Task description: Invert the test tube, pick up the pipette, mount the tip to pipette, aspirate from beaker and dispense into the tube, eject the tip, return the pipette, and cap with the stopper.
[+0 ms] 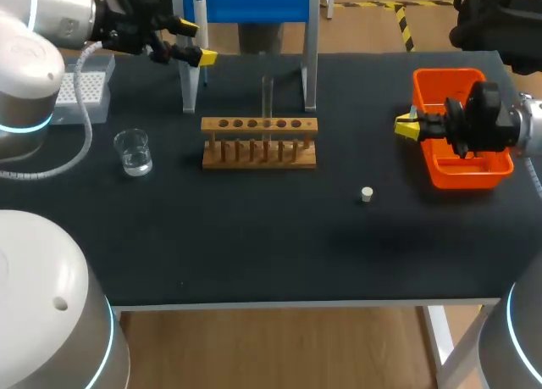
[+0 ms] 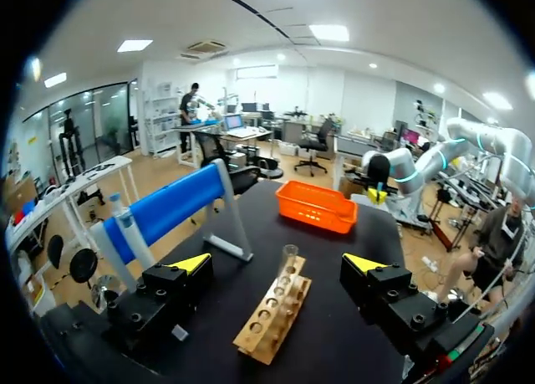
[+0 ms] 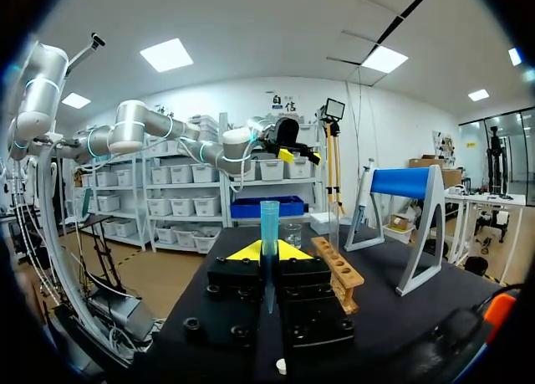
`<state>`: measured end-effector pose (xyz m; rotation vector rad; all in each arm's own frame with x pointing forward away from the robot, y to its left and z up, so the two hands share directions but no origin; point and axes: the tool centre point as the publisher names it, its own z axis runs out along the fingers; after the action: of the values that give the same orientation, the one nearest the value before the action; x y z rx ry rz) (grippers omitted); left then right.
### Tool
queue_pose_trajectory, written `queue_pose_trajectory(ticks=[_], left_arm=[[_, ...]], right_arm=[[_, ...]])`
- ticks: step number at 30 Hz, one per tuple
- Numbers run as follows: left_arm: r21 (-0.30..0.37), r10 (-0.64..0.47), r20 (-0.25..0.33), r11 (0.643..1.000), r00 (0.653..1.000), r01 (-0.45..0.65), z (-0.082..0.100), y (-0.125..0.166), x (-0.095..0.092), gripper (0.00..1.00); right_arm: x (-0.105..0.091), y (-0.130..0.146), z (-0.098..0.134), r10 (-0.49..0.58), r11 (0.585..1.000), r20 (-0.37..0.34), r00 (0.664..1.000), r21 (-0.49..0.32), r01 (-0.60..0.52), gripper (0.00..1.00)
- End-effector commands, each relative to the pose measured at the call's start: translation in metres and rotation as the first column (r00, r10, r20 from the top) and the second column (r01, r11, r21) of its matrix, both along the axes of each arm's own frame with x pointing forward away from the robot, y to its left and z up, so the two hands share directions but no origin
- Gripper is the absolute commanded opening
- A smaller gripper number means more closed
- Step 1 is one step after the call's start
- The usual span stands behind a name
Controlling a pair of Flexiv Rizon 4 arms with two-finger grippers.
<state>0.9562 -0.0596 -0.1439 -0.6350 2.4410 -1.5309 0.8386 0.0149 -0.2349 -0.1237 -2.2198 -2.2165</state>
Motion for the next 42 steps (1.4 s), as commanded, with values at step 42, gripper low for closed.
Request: queue_pose_trajectory(ticks=[42], left_arm=[[-0.079, 0.775, 0.133, 0.63, 0.618, -0.773, -0.022, 0.014, 0.098, 1.0]], right_arm=[[-0.001, -0.001, 0.001, -0.001, 1.0, 0.0, 1.0, -0.002, 0.001, 0.0]])
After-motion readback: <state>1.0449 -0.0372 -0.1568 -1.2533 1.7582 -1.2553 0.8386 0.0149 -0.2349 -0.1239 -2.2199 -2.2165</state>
